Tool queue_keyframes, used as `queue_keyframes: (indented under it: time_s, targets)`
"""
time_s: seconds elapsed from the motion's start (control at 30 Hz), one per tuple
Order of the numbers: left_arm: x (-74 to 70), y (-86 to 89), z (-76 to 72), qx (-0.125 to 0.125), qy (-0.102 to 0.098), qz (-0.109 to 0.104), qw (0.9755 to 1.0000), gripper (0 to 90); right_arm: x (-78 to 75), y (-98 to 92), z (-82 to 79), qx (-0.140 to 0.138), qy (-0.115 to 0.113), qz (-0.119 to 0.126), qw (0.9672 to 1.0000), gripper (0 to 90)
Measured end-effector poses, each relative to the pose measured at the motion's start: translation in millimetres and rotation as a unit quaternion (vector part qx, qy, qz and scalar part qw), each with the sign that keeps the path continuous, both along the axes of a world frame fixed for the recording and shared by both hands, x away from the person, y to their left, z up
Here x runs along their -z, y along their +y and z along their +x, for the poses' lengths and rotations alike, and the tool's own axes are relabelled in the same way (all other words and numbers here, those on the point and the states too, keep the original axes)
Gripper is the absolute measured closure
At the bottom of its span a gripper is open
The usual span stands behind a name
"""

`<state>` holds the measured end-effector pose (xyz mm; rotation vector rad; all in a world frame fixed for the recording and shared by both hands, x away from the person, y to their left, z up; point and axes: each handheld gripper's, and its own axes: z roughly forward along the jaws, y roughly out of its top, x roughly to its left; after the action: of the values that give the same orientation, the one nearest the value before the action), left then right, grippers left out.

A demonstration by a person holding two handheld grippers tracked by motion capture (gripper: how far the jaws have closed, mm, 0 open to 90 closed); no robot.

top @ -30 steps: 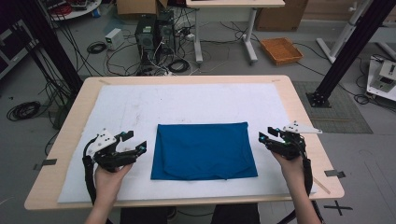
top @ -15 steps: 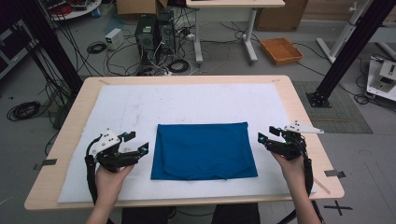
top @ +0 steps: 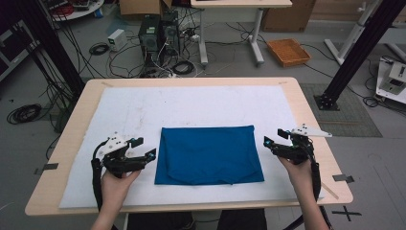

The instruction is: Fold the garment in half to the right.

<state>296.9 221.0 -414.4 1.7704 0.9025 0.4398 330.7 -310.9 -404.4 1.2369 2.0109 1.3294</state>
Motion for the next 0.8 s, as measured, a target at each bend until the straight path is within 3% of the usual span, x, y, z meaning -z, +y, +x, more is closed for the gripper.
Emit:
queue_keyframes:
  time_s: [0.13,0.23,0.53,0.8]
  targets:
    - [3.8,-7.7,-4.7,0.004,0.047,-0.003,0.9989,30.5,-1.5,-3.8,-4.1,0.007,-0.01,-0.003,0.9999,29.9]
    - [9.0,-10.8,-10.7,0.0,0.072,-0.012,0.9974,34.8,-1.5,-7.8,-7.3,0.012,-0.012,-0.001,0.9998,29.9]
    - [22.9,-7.7,-32.6,-0.016,0.118,-0.028,0.9924,35.2,-0.9,-12.8,-10.0,0.018,-0.012,0.001,0.9998,30.1]
    - [32.0,-7.5,-38.4,-0.031,0.168,-0.043,0.9844,46.1,-0.7,-7.9,-8.4,0.015,-0.012,-0.003,0.9998,30.2]
